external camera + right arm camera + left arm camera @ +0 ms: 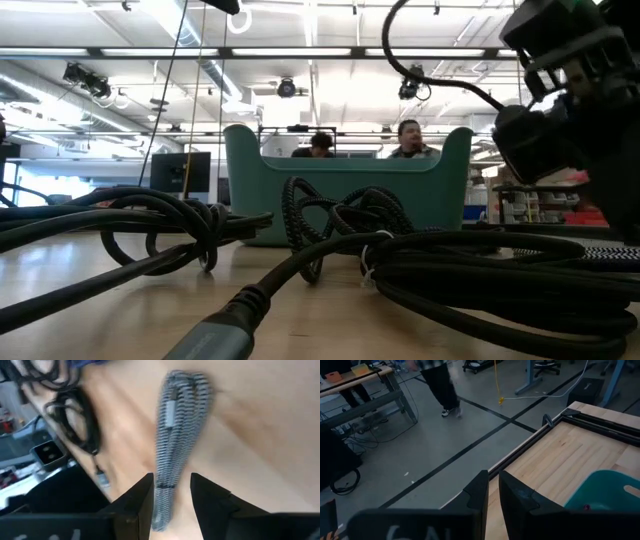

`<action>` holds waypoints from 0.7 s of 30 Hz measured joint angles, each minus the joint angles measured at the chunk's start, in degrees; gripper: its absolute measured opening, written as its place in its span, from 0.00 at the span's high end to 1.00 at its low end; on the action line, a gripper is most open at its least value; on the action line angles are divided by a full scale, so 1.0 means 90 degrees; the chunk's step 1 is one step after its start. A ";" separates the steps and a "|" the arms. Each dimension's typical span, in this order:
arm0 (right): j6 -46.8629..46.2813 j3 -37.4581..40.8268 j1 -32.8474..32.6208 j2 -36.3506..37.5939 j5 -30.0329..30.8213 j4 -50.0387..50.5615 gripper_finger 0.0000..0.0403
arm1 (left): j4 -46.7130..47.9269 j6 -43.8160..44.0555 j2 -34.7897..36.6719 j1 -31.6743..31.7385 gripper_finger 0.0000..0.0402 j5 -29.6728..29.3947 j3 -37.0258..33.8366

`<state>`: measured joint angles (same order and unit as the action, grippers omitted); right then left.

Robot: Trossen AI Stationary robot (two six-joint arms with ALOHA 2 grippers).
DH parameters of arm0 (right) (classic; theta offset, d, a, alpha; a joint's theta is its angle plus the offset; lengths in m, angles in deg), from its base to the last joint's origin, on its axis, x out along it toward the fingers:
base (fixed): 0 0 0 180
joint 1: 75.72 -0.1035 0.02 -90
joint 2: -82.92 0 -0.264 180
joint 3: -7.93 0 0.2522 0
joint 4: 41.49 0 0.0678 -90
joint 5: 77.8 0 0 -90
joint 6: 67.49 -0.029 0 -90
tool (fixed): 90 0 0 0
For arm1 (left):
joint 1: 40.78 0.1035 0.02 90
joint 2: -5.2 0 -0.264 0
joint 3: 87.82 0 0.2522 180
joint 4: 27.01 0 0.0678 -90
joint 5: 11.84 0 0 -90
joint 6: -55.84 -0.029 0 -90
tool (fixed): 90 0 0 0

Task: Pick and place USB-C Cables
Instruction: Put the gray charger cable into the light blue bin

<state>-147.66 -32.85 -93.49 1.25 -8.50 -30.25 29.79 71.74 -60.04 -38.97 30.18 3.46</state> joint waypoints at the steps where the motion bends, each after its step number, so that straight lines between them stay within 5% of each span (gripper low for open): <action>1: 0.0005 -0.0051 0.0028 0.0000 -0.0104 -0.0002 0.66 | -0.0005 0.0000 -0.0002 0.0000 0.87 0.0000 0.0000; 12: 0.1162 -0.0328 0.0304 0.0000 -0.0440 0.0588 0.66 | -0.0133 -0.0010 -0.0002 0.0000 0.87 0.0000 0.0002; 21: 0.2602 -0.0325 0.0336 0.0000 0.0222 0.0578 0.66 | -0.0133 -0.0017 -0.0002 0.0000 0.87 0.0000 0.0000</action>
<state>-124.24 -35.78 -90.46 1.25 -6.50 -25.05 28.59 71.59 -60.05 -38.97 30.18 3.46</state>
